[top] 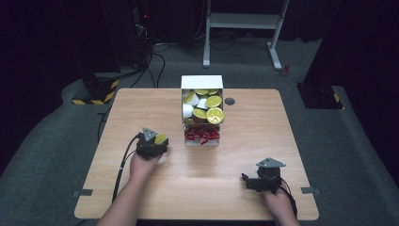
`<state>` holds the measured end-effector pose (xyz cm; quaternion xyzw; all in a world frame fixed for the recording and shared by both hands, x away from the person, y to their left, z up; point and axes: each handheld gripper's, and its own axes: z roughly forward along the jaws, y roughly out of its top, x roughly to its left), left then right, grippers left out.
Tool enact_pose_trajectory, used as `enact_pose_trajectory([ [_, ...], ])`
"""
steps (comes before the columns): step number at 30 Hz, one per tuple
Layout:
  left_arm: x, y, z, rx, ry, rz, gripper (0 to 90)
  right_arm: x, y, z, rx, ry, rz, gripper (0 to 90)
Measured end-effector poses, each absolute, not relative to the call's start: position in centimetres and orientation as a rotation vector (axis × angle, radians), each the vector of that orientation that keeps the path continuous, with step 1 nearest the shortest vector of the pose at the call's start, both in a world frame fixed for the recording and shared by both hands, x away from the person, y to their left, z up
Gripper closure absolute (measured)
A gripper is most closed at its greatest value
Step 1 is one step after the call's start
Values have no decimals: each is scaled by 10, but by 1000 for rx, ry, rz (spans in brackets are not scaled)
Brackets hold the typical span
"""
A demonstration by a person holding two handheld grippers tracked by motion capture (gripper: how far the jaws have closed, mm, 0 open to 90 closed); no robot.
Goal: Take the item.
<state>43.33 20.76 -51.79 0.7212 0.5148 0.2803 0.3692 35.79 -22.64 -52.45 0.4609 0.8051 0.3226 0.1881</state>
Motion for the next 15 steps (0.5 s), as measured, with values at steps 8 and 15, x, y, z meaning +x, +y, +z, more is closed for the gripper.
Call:
enact_pose_trajectory([
  [8,426,215,-504,1811,1297,654,201,358,-226,-525,1297,2265,908,85],
  [15,416,225,-489,1786,1252,569,201,358,-226,-525,1297,2265,908,85],
])
